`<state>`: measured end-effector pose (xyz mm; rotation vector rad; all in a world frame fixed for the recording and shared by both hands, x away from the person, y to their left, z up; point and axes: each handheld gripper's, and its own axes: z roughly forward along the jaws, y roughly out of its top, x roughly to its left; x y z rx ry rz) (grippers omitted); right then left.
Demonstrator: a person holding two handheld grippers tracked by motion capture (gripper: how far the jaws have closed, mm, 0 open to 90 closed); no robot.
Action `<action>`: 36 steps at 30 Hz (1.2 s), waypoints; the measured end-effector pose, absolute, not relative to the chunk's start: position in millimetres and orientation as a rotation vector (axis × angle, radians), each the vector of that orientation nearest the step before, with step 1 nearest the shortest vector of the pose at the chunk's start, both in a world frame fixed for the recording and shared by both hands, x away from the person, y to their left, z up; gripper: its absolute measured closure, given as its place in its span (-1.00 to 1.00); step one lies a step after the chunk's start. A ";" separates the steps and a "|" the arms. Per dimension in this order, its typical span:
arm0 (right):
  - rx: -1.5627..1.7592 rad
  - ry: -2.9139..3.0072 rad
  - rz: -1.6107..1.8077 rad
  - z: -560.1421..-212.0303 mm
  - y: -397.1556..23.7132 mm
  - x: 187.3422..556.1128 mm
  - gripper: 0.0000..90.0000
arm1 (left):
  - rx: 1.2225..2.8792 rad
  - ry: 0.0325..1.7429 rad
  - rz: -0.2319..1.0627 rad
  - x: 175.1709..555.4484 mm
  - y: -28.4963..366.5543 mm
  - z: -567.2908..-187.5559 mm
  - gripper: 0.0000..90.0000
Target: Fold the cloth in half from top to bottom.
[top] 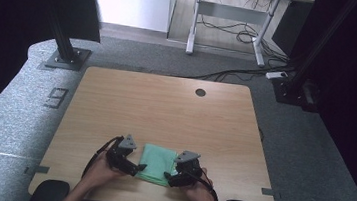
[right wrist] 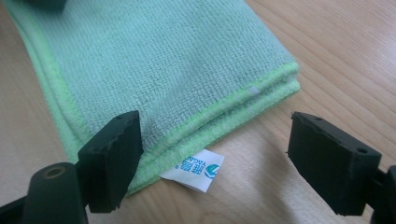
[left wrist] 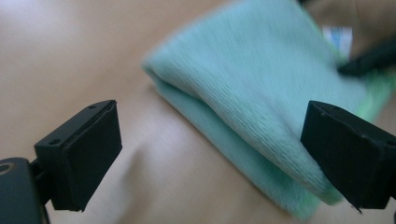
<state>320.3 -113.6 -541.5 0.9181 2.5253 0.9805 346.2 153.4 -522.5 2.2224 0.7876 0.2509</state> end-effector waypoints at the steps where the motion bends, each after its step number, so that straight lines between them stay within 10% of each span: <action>1: 0.922 2.525 0.980 -541.8 -114.7 321.8 -0.61 | 2.192 0.807 0.270 350.4 153.2 -519.4 -0.87; 11: 0.932 2.514 0.957 -541.2 -123.2 330.5 -0.61 | 2.220 0.963 0.413 399.1 132.7 -533.4 -0.83; 36: 1.004 2.471 0.982 -545.5 -129.7 339.2 -0.71 | 2.260 0.943 0.410 338.5 143.2 -544.9 -0.96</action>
